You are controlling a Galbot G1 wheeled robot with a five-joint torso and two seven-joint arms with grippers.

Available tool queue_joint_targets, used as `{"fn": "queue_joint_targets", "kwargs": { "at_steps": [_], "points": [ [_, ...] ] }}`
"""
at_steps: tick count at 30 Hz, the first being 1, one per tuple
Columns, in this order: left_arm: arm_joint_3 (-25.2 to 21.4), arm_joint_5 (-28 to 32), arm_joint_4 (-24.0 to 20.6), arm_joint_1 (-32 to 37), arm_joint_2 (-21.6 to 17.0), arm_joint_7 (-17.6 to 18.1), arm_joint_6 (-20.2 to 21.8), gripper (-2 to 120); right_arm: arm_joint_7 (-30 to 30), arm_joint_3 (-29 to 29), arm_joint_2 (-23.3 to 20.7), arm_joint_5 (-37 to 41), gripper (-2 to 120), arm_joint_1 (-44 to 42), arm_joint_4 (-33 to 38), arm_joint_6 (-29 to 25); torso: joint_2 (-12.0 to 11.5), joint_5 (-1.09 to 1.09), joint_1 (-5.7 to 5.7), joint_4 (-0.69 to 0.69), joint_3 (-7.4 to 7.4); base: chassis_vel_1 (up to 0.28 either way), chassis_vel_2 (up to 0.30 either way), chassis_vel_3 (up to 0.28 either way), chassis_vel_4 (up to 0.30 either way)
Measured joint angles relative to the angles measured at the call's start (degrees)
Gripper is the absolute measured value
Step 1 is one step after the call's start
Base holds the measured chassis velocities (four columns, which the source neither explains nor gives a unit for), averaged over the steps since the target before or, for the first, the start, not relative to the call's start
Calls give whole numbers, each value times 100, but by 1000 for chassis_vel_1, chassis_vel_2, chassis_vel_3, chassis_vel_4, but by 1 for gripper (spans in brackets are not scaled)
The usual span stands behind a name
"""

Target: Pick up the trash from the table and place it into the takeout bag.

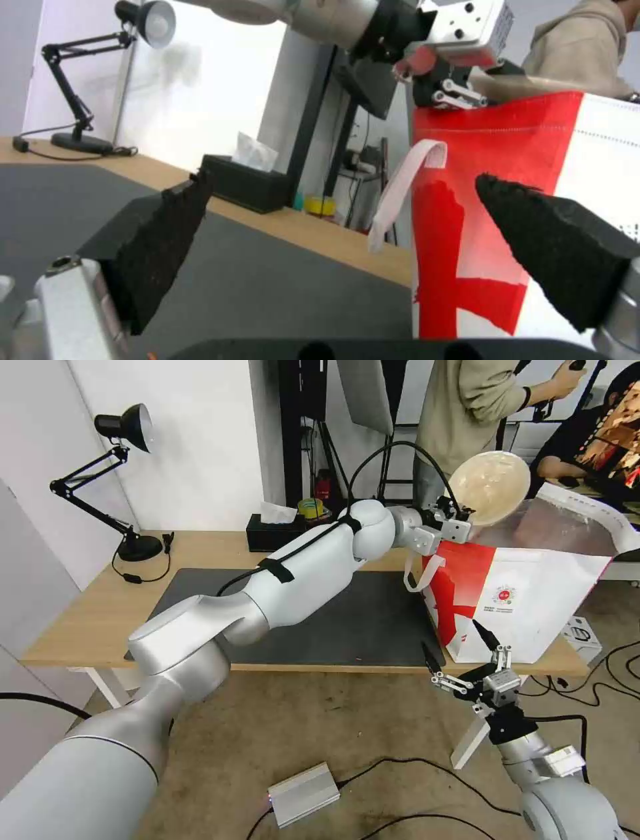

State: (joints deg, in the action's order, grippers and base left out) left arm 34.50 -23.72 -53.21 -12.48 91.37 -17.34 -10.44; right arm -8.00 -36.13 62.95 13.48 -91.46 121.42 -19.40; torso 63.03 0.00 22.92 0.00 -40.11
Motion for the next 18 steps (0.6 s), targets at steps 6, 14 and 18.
{"fn": "queue_joint_targets", "kwargs": {
  "at_steps": [6, 14, 18],
  "points": [
    [8, 7, -4, -3, 0, 12, -3, 57, 0, 0, 0, 0, 99, 0, 0, 0, 0, 0, 0, 0, 0, 0, 0, 0, 0],
    [34, 43, -9, -2, 0, 11, 1, 88, 0, 0, 0, 0, 99, 0, 0, 0, 0, 0, 0, 0, 0, 0, 0, 0, 0],
    [49, 69, -11, 5, -1, 7, 1, 97, 0, 0, 0, 0, 99, 0, 0, 0, 0, 0, 0, 0, 0, 0, 0, 0, 0]
  ]
}}
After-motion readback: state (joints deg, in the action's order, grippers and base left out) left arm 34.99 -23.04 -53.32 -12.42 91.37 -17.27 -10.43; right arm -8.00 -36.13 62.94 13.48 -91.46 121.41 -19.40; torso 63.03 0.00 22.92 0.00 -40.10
